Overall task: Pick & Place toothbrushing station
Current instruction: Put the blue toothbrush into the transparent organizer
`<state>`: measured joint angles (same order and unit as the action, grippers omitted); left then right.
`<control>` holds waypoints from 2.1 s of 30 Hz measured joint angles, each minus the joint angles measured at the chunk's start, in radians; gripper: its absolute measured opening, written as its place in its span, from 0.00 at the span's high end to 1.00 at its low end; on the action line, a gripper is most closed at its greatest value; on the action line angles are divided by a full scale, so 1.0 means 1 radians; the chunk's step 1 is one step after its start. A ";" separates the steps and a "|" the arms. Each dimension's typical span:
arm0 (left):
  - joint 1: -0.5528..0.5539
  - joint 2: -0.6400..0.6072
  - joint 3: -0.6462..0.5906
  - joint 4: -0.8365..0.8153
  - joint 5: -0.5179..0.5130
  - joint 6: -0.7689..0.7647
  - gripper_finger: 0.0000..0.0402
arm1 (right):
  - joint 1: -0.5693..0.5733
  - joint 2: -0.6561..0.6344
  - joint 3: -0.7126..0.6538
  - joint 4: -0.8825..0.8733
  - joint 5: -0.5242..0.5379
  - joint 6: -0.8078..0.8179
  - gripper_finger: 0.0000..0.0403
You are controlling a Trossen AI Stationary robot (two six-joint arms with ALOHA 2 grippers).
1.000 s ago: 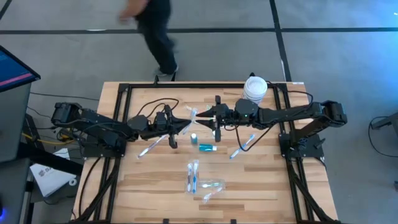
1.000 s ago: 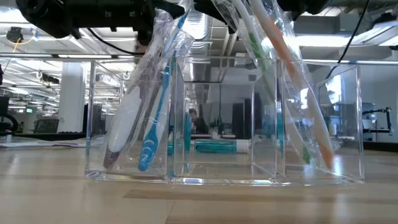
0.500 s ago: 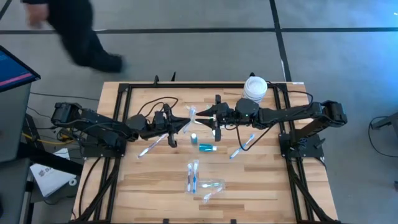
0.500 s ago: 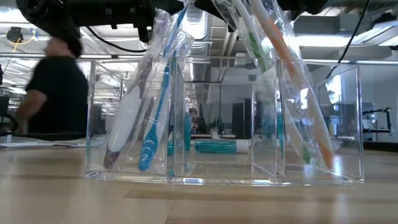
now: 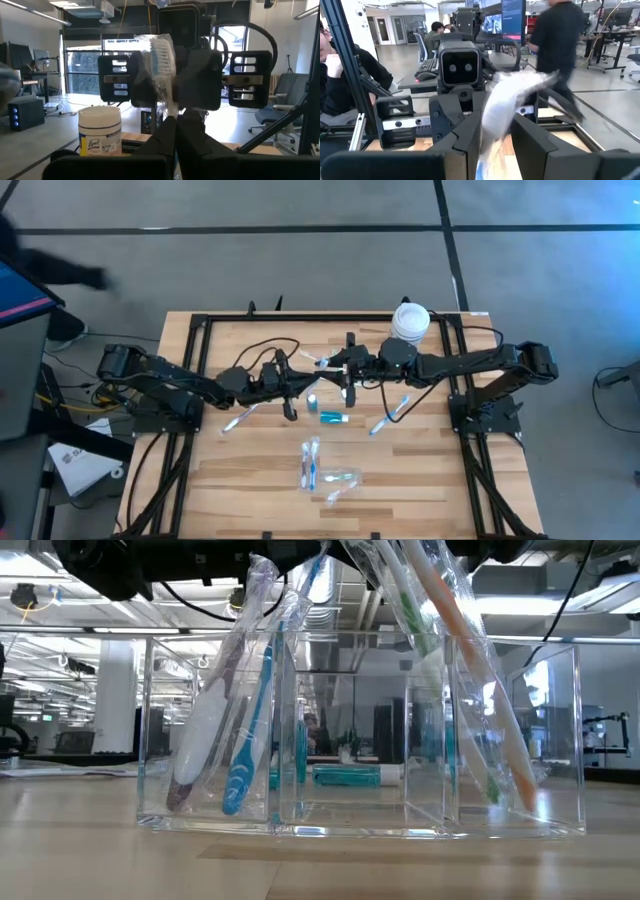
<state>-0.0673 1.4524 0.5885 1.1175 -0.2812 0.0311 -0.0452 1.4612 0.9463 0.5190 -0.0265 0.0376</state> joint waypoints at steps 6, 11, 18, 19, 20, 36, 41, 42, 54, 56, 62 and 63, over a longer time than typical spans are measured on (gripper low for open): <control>0.000 -0.004 0.001 0.002 -0.001 0.021 1.00 | 0.000 0.000 0.000 -0.010 0.000 -0.001 0.77; 0.000 -0.005 0.001 0.005 -0.002 0.023 1.00 | 0.004 0.000 0.000 -0.010 0.000 -0.002 0.83; 0.000 -0.006 0.001 -0.020 -0.004 0.025 0.99 | 0.006 0.000 0.000 -0.019 -0.003 -0.014 0.97; 0.000 -0.006 0.002 -0.028 -0.004 0.025 0.99 | 0.006 0.000 0.000 -0.021 -0.003 -0.014 0.97; 0.000 -0.006 0.002 -0.035 -0.005 0.025 0.98 | 0.006 -0.001 0.000 -0.025 -0.003 -0.014 0.97; -0.009 -0.251 -0.194 -0.126 -0.009 -0.017 0.75 | 0.058 -0.141 0.001 -0.262 -0.003 0.016 0.99; -0.028 -0.298 -0.236 -0.125 -0.008 -0.021 0.74 | 0.133 -0.169 0.001 -0.361 -0.002 0.042 0.99; -0.031 -0.303 -0.242 -0.125 -0.009 -0.021 0.74 | 0.150 -0.173 0.000 -0.374 0.000 0.047 0.99; -0.032 -0.307 -0.249 -0.124 -0.009 -0.021 0.74 | 0.390 -0.188 0.001 -0.478 0.043 0.137 0.99; -0.032 -0.307 -0.249 -0.124 -0.009 -0.021 0.74 | 0.437 -0.185 0.000 -0.484 0.076 0.145 0.99; -0.032 -0.307 -0.249 -0.125 -0.009 -0.021 0.74 | 0.560 -0.179 -0.061 -0.446 0.241 0.202 0.99; -0.032 -0.307 -0.249 -0.125 -0.009 -0.021 0.74 | 0.573 -0.179 -0.079 -0.419 0.262 0.214 0.99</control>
<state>-0.0998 1.1457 0.3393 0.9924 -0.2905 0.0104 0.5281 1.2819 0.8676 0.0996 0.2359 0.2516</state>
